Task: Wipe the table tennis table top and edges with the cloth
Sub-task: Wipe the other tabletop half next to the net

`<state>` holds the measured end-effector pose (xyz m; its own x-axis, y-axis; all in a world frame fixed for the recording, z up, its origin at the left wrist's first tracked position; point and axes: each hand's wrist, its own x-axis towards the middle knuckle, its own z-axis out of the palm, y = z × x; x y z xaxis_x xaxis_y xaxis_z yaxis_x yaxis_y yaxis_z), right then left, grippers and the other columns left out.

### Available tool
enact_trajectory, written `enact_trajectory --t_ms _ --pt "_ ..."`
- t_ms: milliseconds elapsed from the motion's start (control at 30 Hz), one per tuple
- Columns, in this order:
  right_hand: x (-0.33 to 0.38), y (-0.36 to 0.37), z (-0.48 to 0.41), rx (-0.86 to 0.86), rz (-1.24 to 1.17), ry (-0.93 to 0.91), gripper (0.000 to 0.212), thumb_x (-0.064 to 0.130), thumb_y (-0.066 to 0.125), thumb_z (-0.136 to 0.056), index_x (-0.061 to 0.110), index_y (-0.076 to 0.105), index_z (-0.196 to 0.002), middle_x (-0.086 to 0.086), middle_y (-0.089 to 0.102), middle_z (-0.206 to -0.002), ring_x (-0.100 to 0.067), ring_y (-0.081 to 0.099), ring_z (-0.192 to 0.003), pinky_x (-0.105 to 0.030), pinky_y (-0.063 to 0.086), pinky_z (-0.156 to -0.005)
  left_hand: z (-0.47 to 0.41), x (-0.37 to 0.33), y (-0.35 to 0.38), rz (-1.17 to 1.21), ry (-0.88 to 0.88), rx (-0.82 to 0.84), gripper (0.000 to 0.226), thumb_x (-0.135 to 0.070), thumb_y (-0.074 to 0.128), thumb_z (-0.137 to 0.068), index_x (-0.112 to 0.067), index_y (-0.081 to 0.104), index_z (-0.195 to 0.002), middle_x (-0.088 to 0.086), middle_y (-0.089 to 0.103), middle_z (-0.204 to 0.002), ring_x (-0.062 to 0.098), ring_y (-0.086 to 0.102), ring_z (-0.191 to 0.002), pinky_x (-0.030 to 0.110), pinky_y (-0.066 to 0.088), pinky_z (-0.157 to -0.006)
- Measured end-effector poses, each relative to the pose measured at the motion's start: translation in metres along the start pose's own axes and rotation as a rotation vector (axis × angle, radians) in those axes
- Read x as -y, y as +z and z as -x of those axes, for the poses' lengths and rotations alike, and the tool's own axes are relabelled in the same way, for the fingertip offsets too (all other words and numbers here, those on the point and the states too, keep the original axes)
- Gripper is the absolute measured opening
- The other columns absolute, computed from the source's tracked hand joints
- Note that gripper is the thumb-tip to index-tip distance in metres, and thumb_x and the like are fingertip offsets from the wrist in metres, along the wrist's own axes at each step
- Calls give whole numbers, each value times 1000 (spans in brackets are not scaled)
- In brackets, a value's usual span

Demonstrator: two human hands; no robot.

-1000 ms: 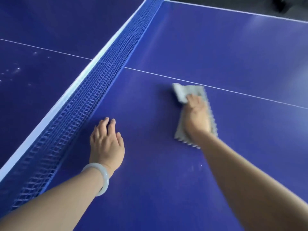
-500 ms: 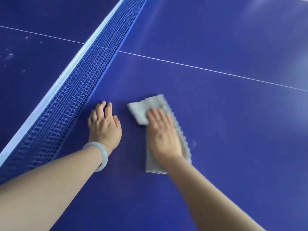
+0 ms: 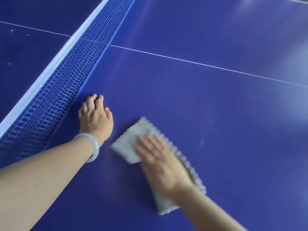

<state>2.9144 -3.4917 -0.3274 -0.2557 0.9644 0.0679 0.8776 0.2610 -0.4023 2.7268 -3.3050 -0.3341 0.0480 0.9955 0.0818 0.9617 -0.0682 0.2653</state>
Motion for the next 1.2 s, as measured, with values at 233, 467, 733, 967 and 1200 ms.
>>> enact_trajectory --t_ms 233,467,733,967,1200 --pt "-148 -71 47 -275 154 950 54 26 26 -107 18 18 -159 -2 11 -168 -21 4 -155 -37 1 -126 1 -3 1 -53 26 -19 46 -24 41 -100 -8 41 -144 15 34 -152 37 33 -136 54 26 -112" --pt "-150 -69 46 -291 135 903 52 27 23 -107 22 21 -159 2 14 -167 -17 4 -155 -36 -1 -126 15 -12 -4 -111 353 -83 33 0 49 -94 8 56 -125 27 50 -132 49 44 -121 61 32 -105" --pt "-151 -70 50 -314 41 792 46 26 29 -109 23 36 -154 7 23 -164 -14 10 -154 -32 0 -126 120 -165 28 -19 601 134 53 -25 41 -101 -4 38 -149 15 33 -157 32 28 -147 51 19 -121" --pt "-121 -50 68 -297 51 618 49 29 30 -106 20 40 -153 3 29 -162 -17 16 -154 -39 10 -126 124 -167 31 -15 515 157 55 -28 40 -99 -10 37 -150 9 30 -159 26 24 -149 48 17 -122" --pt "-139 -59 53 -247 80 600 49 29 31 -108 22 32 -156 2 22 -165 -18 11 -155 -37 2 -127 124 -170 28 -16 500 140 52 -24 49 -96 -8 44 -146 11 37 -155 29 31 -146 51 24 -119"
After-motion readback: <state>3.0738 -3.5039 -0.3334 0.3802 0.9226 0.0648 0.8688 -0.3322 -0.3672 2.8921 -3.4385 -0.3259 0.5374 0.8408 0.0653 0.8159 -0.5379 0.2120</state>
